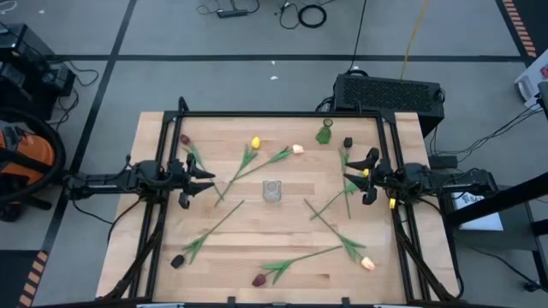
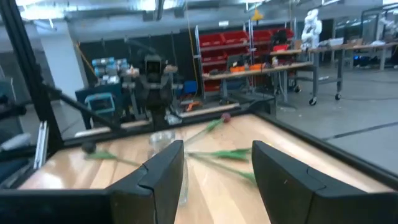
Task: Sort flowers into vase by color
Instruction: Put the right yellow tulip into the green vase
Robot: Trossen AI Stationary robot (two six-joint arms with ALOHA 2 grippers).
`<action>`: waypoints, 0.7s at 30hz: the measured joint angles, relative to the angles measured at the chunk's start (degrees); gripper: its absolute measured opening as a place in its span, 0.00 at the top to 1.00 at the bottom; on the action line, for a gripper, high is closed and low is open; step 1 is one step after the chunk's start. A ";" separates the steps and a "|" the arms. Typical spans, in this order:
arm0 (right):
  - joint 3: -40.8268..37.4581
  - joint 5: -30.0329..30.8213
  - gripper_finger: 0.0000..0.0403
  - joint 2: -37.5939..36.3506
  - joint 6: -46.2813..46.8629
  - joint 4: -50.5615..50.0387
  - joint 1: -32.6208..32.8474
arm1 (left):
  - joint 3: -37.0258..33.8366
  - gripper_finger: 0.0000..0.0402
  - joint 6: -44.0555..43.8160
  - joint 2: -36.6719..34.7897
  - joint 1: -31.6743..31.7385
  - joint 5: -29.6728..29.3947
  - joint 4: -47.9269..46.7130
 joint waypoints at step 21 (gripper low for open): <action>4.36 4.52 0.55 6.65 -0.22 -3.05 -0.07 | 0.00 0.64 0.00 0.02 -0.01 0.00 0.01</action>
